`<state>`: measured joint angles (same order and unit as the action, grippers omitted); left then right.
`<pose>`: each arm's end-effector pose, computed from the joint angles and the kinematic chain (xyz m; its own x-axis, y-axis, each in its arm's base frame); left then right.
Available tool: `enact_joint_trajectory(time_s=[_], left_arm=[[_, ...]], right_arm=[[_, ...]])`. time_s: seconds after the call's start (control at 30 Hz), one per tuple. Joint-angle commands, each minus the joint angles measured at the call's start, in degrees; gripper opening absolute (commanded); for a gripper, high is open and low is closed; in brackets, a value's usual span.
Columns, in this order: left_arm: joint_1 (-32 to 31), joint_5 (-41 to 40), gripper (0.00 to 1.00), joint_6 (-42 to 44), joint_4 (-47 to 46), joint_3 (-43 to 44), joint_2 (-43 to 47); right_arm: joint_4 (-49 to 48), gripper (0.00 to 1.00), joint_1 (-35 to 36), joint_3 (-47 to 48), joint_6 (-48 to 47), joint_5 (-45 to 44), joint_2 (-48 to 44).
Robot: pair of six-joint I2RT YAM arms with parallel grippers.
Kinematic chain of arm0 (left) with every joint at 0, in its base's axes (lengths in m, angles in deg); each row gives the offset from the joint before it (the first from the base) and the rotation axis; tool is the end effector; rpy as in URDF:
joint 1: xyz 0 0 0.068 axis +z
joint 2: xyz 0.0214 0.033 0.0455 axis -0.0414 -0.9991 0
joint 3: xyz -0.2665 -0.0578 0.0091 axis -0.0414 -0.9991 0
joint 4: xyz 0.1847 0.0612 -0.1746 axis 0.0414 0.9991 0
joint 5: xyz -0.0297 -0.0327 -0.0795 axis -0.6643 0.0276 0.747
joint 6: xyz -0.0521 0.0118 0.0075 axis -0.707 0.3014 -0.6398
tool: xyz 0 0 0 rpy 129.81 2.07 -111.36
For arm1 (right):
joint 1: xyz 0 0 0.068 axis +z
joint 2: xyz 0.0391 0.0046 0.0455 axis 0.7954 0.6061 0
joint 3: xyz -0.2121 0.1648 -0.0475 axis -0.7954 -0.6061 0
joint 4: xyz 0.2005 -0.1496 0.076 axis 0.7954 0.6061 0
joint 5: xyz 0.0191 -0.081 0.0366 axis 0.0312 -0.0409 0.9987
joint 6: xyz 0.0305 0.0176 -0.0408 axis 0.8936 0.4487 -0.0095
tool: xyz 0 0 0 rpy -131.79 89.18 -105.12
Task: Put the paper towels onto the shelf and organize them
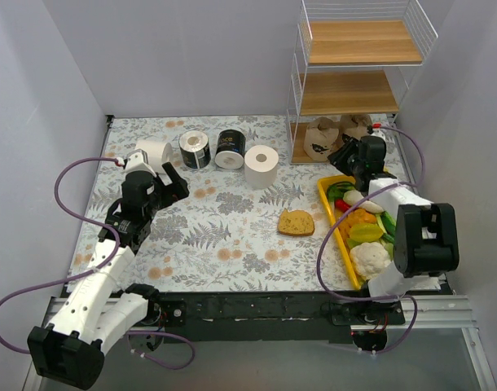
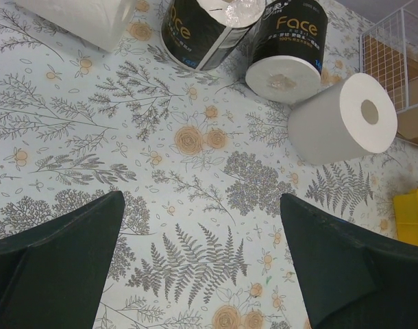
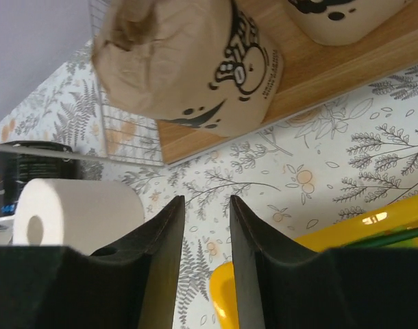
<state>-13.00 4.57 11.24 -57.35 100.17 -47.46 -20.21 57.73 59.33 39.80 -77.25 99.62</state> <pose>0.1883 -0.0447 0.3015 -0.2602 -0.8708 -0.4172 -0.3871 0.4899 -0.7811 0.3485 0.0320 0.2370 -0.3858 0.5598 -0.7334 0.1328 0.8203 0.5562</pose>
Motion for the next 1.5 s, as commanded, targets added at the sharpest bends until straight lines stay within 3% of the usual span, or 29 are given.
enact_joint_trajectory(time_s=[0.0,0.27,0.63,0.87,1.07,1.3,1.4,1.47], left_arm=[[-0.8,-1.9,0.98,1.0,-0.6,-0.3,0.7],[-0.7,-2.6,0.98,1.1,-0.6,0.1,-0.2],[-1.0,-2.5,0.98,1.0,-0.5,0.1,0.7],[-1.1,-3.8,0.98,0.6,-0.2,0.0,1.9],[-1.1,-4.4,0.98,0.4,0.0,0.2,2.1],[-1.1,-5.8,0.98,0.1,0.2,-0.1,2.4],[-1.1,-5.3,0.98,0.0,0.1,-0.1,2.3],[-1.1,-5.4,0.98,-0.1,0.2,0.0,2.2]], right_arm=[[-10.2,0.39,-1.2,3.4,2.3,3.4,5.7],[-12.5,0.37,-1.4,12.7,4.9,4.9,17.2],[-12.4,0.38,-1.7,12.6,4.2,9.2,17.1],[-2.3,0.41,-1.5,6.0,-1.0,13.2,5.0],[7.0,0.47,5.9,4.7,-13.0,5.3,-4.1],[10.8,0.64,21.2,15.3,-26.4,-0.6,0.1],[13.8,0.78,24.8,22.4,-30.8,-0.8,4.9],[18.3,0.82,26.3,28.2,-32.9,-1.3,8.8]])
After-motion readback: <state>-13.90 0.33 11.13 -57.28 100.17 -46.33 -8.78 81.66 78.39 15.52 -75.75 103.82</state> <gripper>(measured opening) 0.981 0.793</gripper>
